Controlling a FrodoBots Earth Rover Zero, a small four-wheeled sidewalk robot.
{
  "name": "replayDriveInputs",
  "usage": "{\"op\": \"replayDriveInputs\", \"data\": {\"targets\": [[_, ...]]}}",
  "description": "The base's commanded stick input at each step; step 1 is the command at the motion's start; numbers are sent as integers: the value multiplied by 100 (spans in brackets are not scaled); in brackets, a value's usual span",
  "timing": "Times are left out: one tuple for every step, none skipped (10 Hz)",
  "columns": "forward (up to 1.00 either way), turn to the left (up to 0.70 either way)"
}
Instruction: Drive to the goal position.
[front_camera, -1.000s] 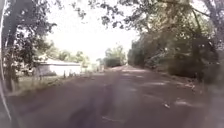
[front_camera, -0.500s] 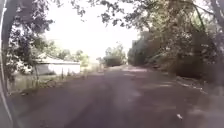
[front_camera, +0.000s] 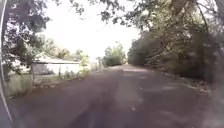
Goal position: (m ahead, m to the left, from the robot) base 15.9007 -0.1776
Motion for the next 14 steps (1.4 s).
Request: {"op": "replayDriveInputs", "data": {"targets": [[70,-12],[70,-10],[70,-8],[70,-5],[70,-1],[70,0],[70,0],[70,0],[70,0],[70,-3],[70,-9],[70,-11],[70,-13],[70,-15]]}}
